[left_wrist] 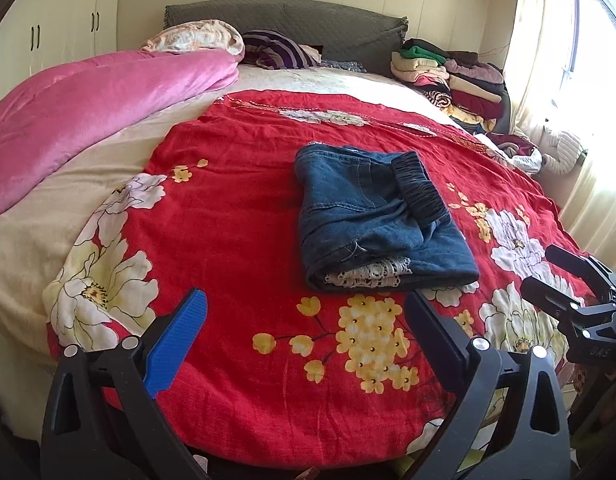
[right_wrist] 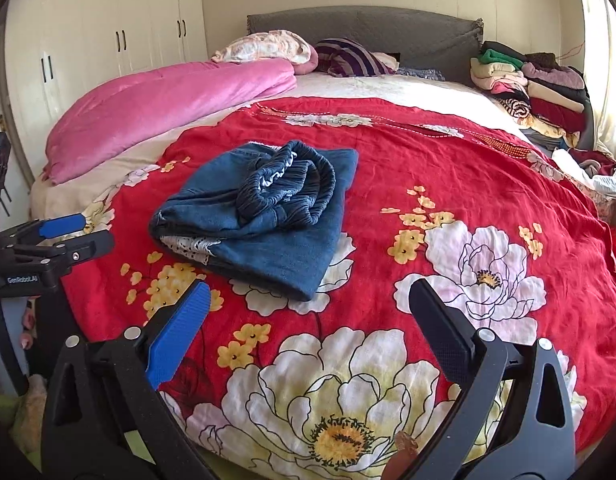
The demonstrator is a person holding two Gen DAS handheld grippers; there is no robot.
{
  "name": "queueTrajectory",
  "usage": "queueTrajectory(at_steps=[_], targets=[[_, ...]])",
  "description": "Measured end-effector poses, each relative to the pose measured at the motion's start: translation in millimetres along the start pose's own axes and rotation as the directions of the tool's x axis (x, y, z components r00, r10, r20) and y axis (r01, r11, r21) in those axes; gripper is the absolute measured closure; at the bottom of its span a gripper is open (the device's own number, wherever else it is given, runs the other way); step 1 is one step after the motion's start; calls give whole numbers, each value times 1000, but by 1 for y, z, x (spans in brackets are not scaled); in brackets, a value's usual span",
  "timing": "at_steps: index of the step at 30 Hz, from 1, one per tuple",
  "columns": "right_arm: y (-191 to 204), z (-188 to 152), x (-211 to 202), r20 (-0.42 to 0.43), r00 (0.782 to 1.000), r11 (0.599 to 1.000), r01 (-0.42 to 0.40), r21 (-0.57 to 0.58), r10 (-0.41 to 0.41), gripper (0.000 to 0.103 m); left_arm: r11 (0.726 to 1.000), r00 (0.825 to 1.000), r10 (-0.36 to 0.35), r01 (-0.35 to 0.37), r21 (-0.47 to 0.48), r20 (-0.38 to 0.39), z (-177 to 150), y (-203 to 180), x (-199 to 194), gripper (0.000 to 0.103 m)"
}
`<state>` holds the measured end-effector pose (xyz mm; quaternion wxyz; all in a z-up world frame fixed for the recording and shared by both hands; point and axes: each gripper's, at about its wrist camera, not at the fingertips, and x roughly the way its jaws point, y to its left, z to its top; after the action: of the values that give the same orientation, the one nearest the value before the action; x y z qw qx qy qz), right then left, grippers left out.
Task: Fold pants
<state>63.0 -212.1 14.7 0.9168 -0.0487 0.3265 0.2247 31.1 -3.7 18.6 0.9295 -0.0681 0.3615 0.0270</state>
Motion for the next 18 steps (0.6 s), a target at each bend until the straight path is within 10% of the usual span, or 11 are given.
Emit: queueTrajectory(at_steps=[18], targets=[[-5, 0, -1, 0, 1000, 1000, 8, 13, -8, 9, 1000, 1000, 14, -14, 10, -8, 0, -5, 1, 4]])
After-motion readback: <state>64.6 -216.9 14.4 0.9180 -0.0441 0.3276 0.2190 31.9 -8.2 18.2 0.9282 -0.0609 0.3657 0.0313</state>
